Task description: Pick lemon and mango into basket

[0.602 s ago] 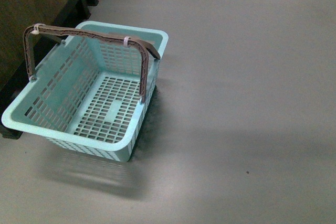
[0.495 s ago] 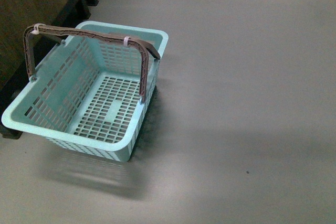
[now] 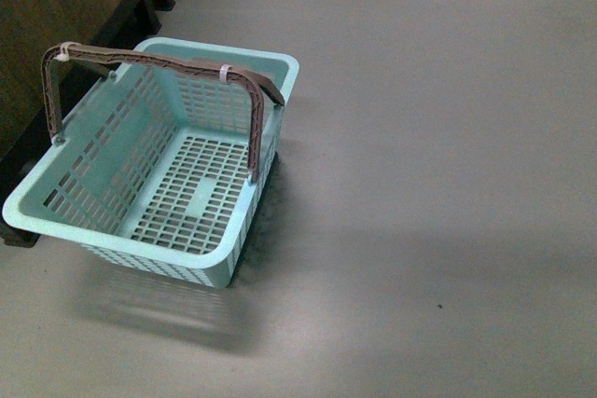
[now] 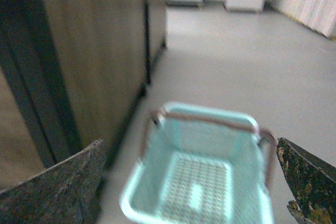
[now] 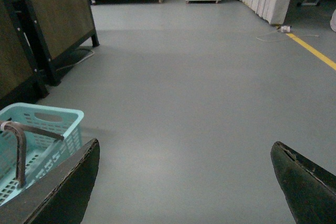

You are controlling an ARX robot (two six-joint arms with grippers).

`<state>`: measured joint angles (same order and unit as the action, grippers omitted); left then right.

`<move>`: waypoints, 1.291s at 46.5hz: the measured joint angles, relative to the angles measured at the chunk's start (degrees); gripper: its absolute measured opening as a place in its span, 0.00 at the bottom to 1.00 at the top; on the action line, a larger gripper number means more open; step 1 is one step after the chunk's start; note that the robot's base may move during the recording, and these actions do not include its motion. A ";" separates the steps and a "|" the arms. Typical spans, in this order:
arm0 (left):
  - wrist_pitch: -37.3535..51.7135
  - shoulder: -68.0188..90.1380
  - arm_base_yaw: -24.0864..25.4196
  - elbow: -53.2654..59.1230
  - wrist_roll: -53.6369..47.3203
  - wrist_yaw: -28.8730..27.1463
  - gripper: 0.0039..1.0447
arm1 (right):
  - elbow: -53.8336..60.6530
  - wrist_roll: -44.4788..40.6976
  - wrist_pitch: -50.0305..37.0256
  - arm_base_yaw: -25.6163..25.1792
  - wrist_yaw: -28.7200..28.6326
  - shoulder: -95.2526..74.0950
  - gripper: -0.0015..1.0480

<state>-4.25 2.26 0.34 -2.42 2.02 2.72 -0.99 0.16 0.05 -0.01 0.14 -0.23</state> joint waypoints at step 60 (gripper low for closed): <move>26.82 116.56 -13.33 -54.16 66.12 -14.45 0.94 | 0.00 0.00 0.00 0.00 -0.11 0.00 0.92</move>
<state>22.57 118.83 -12.99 -56.58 68.14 -11.73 -0.99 0.16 0.05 -0.01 0.03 -0.23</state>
